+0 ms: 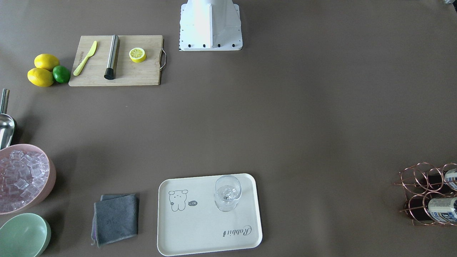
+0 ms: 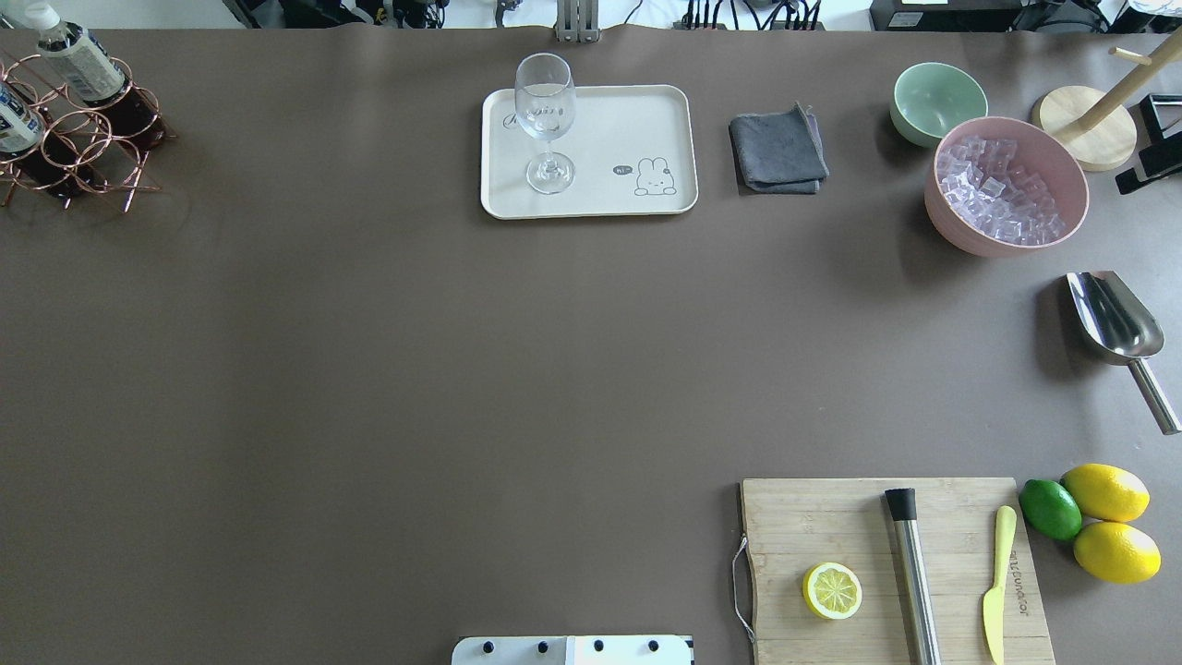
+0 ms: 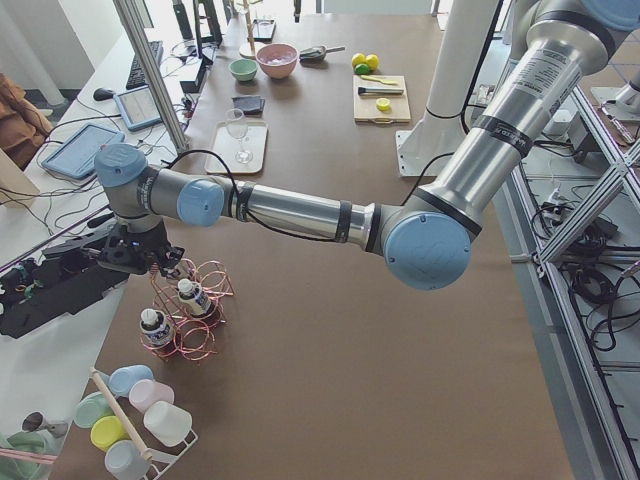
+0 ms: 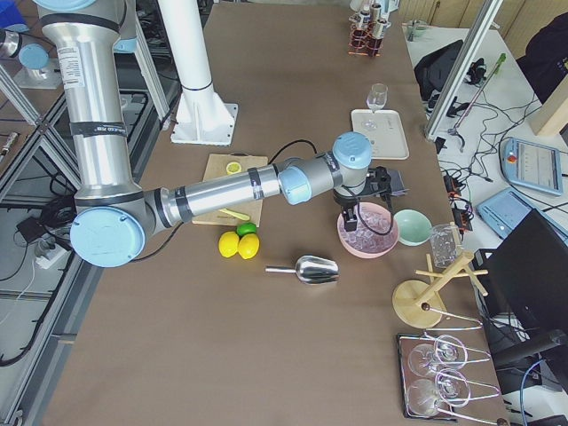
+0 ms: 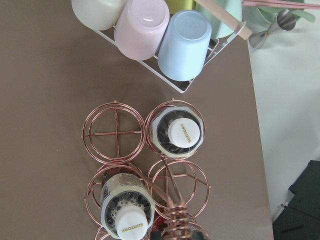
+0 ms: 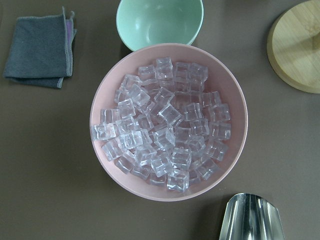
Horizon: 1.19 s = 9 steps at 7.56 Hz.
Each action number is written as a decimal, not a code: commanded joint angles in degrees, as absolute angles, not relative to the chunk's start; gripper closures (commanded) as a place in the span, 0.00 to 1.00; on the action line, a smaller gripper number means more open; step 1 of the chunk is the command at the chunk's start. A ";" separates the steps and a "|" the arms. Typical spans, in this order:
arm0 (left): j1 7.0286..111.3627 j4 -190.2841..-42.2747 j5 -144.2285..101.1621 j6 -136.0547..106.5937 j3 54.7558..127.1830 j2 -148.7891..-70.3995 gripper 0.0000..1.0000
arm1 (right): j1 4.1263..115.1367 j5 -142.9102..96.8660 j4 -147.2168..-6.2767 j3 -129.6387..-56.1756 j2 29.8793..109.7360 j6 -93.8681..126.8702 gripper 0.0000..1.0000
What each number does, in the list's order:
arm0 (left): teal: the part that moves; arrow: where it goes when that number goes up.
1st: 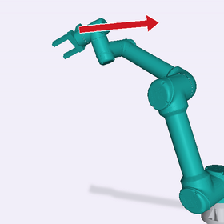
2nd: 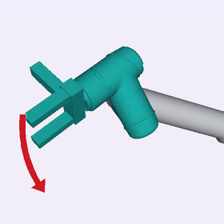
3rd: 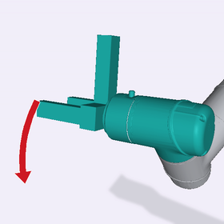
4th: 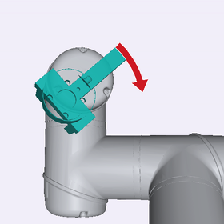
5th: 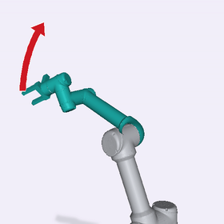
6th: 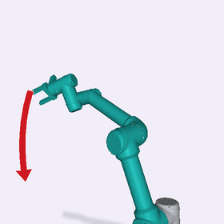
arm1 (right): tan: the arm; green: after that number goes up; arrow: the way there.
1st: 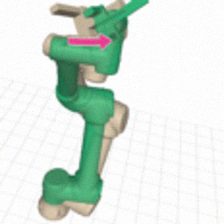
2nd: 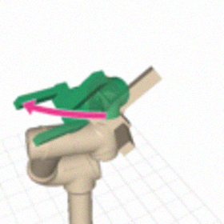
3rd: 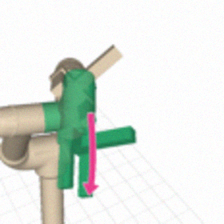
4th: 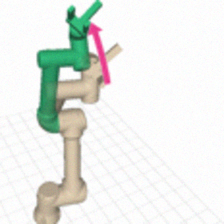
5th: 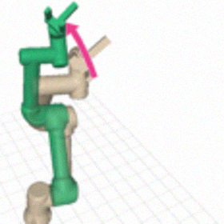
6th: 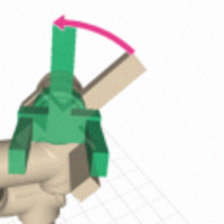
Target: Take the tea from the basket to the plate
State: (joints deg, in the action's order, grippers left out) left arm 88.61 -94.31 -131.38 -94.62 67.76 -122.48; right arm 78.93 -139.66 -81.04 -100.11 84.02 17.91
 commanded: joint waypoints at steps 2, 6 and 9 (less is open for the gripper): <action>90.35 -85.84 -131.92 -95.45 73.61 -122.70 1.00 | 78.93 -139.75 -81.04 -100.11 84.02 17.84 0.00; 88.69 -60.01 -136.32 -100.52 108.45 -115.15 1.00 | 78.93 -140.10 -80.95 -100.11 84.02 17.84 0.00; 74.59 -57.92 -135.88 -121.74 120.46 -117.59 1.00 | 78.93 -140.27 -80.60 -100.11 84.02 17.84 0.00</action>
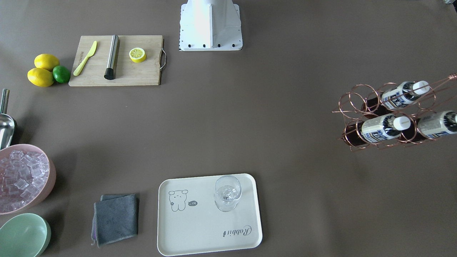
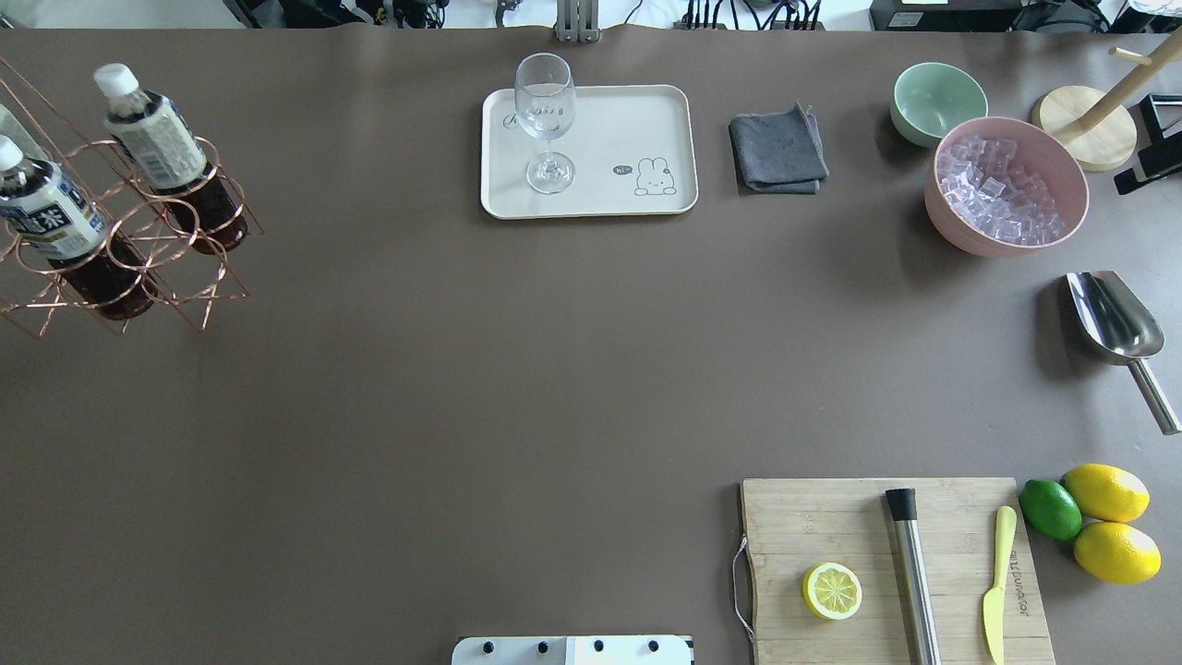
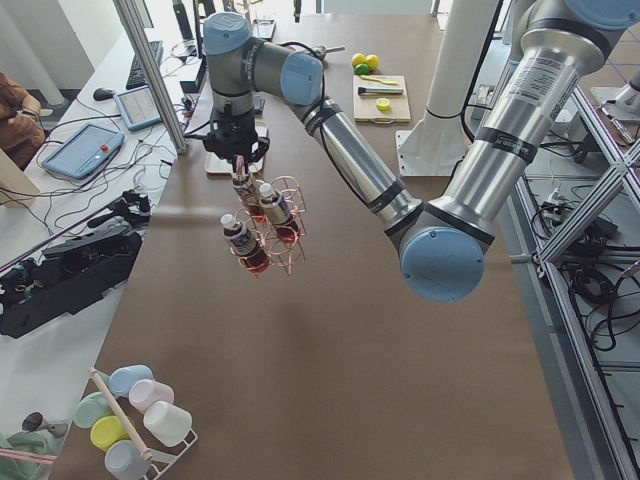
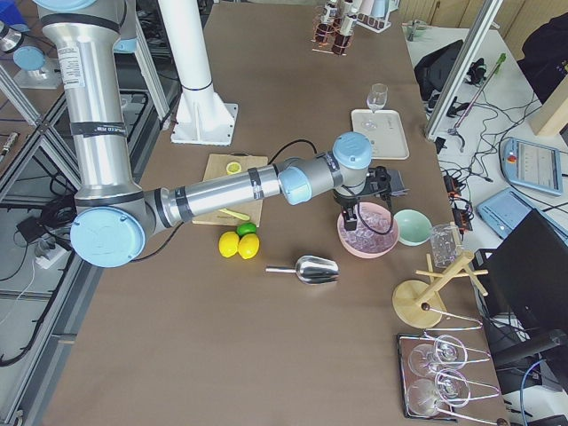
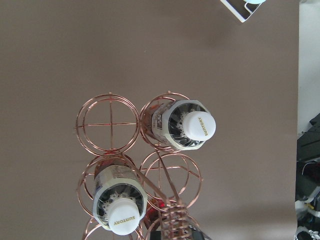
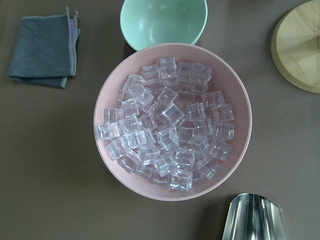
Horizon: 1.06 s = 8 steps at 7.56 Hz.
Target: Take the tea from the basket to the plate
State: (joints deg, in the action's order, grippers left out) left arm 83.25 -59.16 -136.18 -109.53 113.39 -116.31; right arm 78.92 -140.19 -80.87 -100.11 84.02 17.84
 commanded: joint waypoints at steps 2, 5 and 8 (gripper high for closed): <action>64.37 -58.01 -132.57 -133.18 124.79 -119.95 1.00 | 78.06 -140.36 -76.67 -100.37 84.02 17.67 0.00; 55.50 -53.48 -132.19 -149.09 129.20 -130.11 1.00 | 74.46 -140.27 -65.53 -99.67 84.02 17.67 0.00; 50.54 -48.69 -130.52 -151.79 129.46 -139.30 1.00 | 71.47 -141.49 -53.47 -100.46 83.59 17.67 0.00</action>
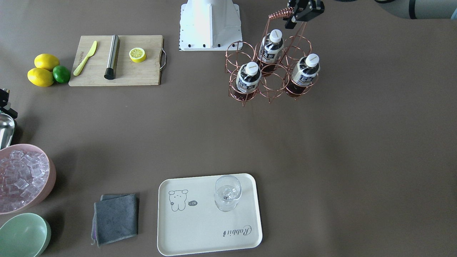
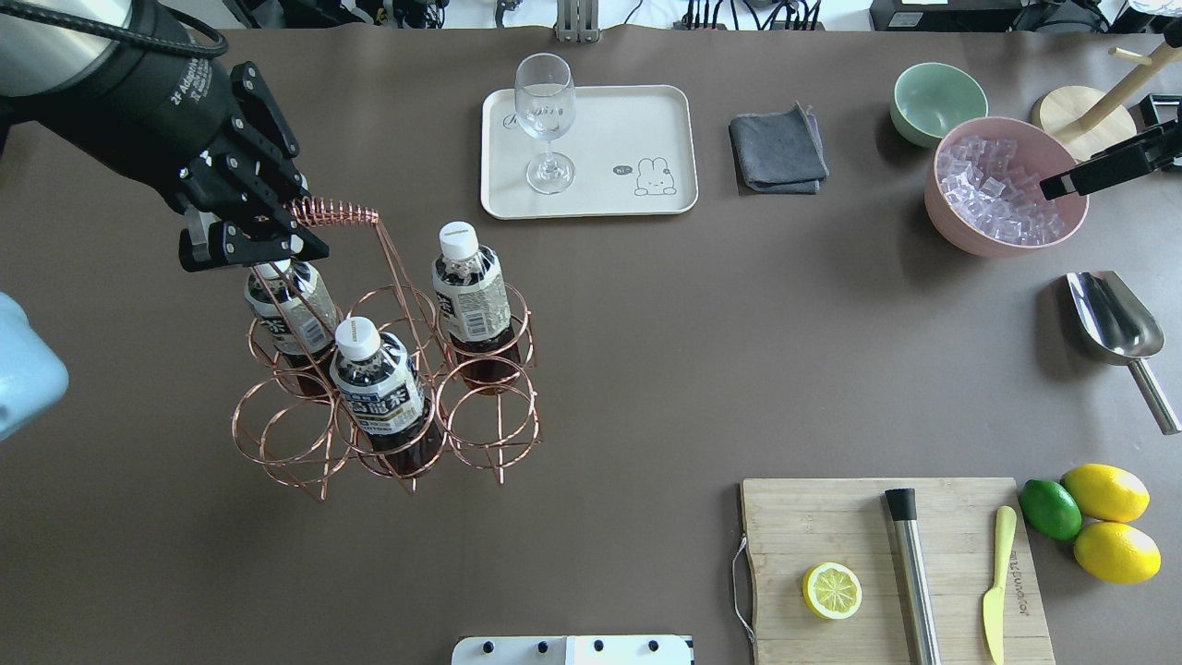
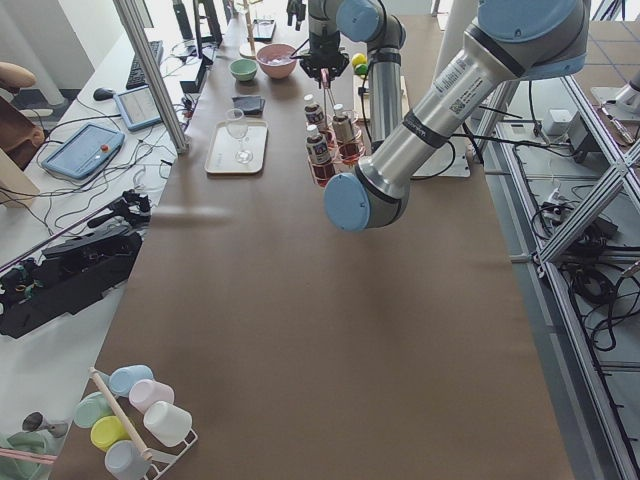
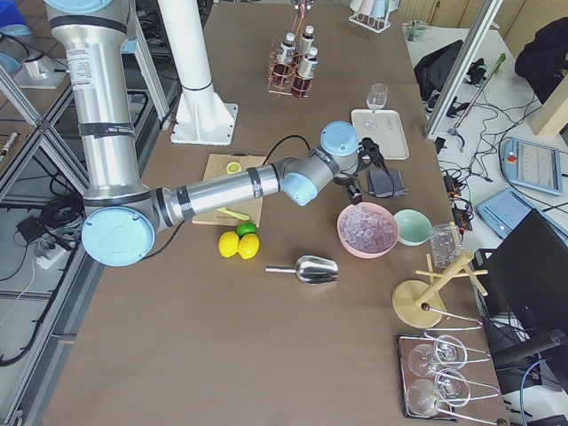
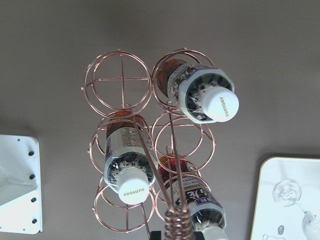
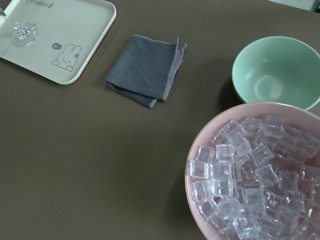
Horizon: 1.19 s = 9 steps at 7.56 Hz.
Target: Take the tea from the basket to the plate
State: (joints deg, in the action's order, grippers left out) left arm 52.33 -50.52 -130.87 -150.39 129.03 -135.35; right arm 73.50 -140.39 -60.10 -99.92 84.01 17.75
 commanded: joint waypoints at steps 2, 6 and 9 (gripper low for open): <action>48.45 -48.69 -130.35 -153.96 129.11 -139.31 1.00 | 68.92 -141.68 -46.88 -99.76 81.83 17.75 0.00; 41.93 -52.37 -125.16 -153.02 119.48 -141.94 1.00 | 61.47 -137.57 -21.77 -90.36 77.09 17.67 0.00; 42.01 -53.53 -125.33 -153.02 112.18 -145.00 1.00 | 56.86 -127.89 -13.11 -86.05 69.80 8.63 0.00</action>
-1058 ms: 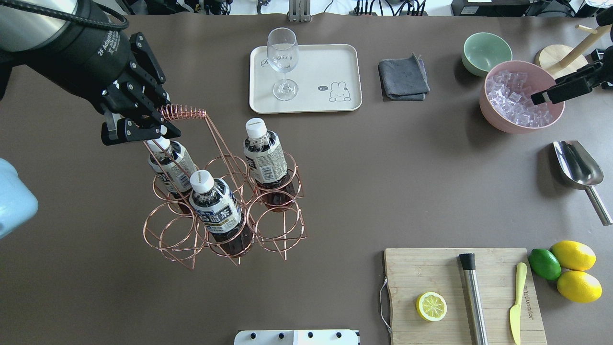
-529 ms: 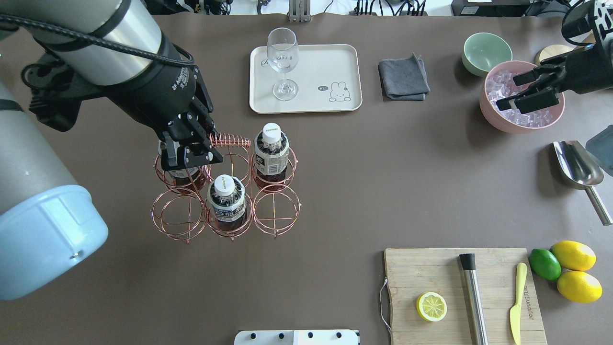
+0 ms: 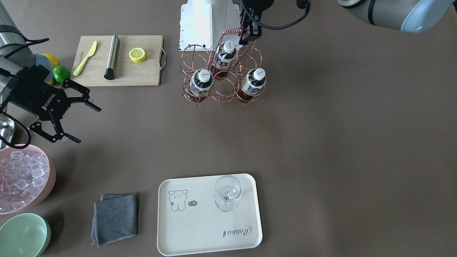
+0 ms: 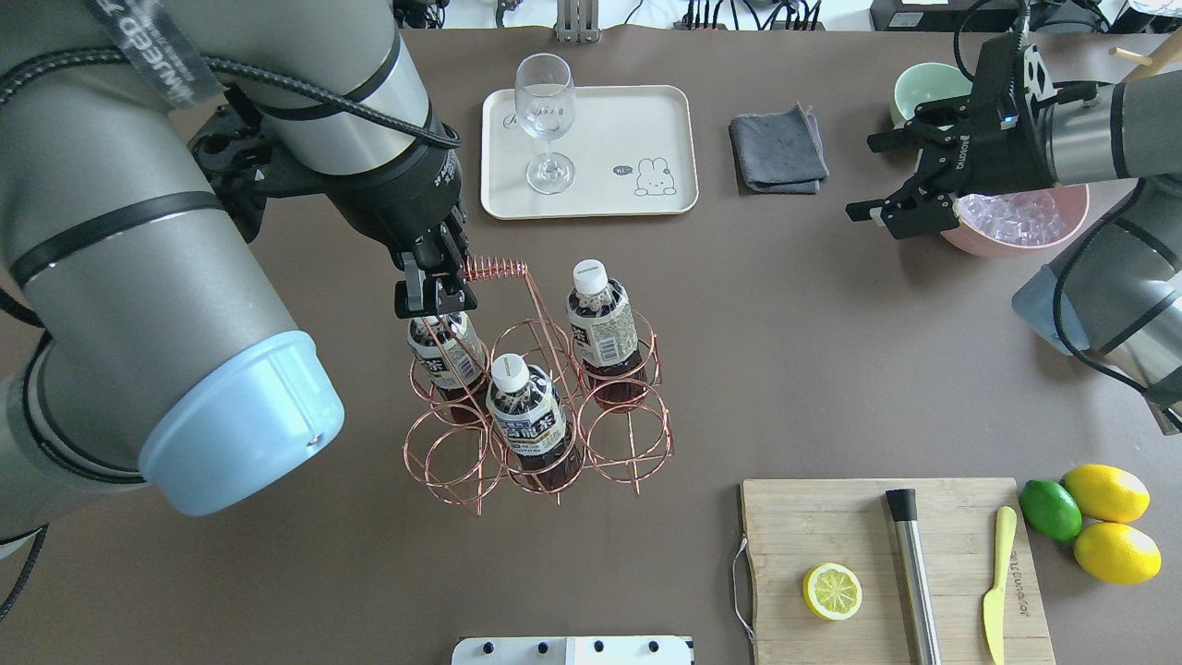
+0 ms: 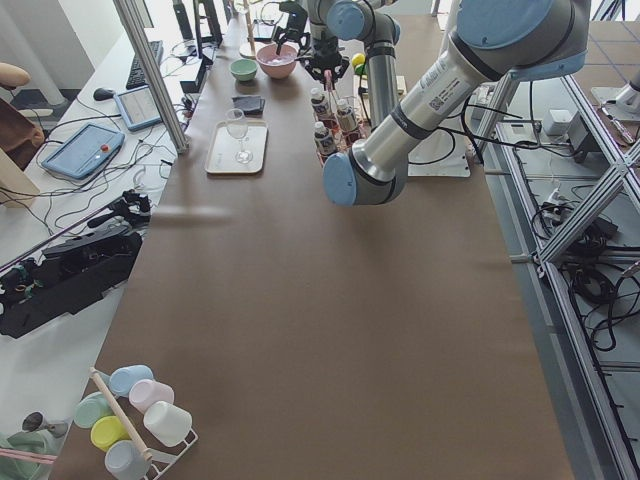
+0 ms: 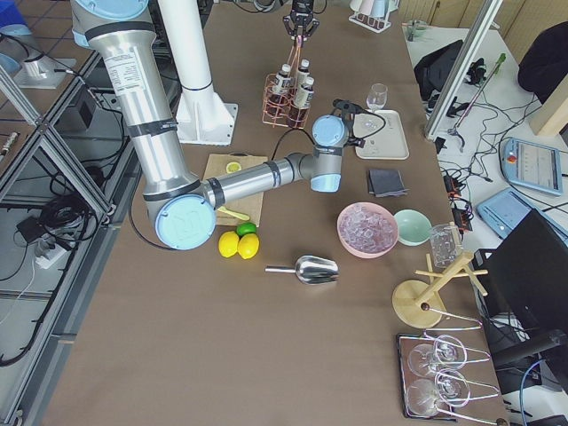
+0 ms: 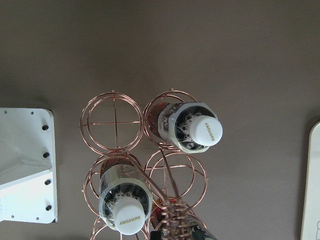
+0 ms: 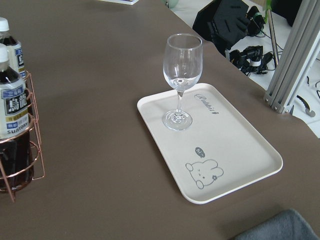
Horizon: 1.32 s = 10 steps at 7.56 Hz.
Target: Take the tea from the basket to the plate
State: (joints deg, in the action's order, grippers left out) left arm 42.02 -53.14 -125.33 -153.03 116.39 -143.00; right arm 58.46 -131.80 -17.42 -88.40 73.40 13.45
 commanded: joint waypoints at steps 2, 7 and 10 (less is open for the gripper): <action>41.57 -54.05 -125.24 -153.02 104.96 -148.97 1.00 | 56.78 -126.40 -12.13 -86.22 69.87 4.43 0.00; 41.57 -57.39 -124.54 -153.11 104.59 -147.83 1.00 | 52.74 -125.86 -12.04 -86.13 69.87 3.95 0.00; 41.57 -57.39 -124.63 -153.72 104.94 -148.53 1.00 | 52.47 -125.68 -11.87 -87.79 69.79 4.04 0.00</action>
